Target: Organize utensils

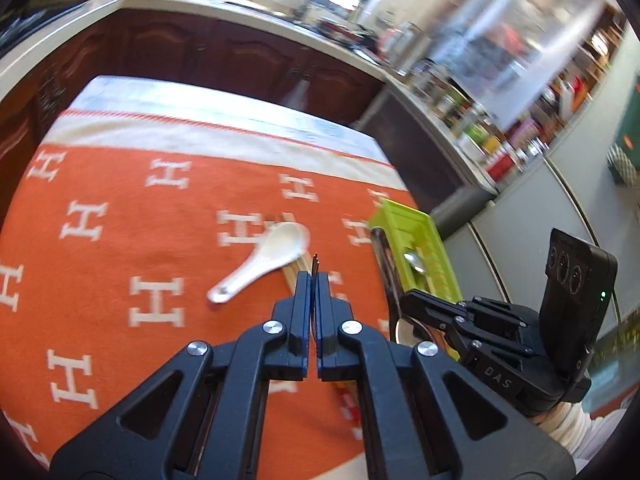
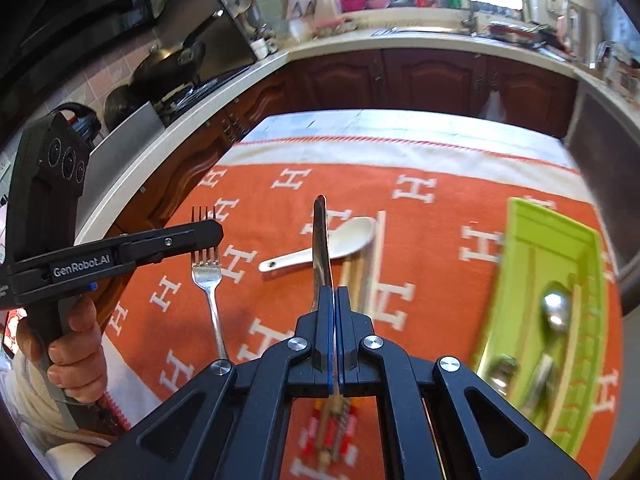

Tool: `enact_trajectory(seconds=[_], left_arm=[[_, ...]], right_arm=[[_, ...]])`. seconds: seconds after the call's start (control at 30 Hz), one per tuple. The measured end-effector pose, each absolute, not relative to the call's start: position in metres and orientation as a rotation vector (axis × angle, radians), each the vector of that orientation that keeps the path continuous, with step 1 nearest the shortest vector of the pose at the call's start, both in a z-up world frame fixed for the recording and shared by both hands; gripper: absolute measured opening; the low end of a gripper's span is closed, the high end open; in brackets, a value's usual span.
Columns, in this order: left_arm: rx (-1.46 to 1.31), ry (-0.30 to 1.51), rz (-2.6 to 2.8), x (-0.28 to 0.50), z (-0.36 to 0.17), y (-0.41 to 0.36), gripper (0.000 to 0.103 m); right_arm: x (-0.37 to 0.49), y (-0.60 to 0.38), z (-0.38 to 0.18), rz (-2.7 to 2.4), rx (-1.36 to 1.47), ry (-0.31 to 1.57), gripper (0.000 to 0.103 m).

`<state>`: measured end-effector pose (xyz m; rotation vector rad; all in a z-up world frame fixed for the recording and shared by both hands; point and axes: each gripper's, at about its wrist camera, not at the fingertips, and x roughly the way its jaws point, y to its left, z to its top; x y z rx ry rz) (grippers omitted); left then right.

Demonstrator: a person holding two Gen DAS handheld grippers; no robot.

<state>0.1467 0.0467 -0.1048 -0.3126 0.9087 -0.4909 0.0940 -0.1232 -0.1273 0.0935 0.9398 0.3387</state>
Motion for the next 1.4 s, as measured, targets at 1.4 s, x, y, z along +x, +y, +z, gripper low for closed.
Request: enact_trajectory(seconds=[1.4], left_arm=[[0.279,1.104,-0.647,0.158,-0.149,-0.202,0.022]], right_arm=[[0.021,-0.289,-0.181,0.038,0.164,0.953,0.002]])
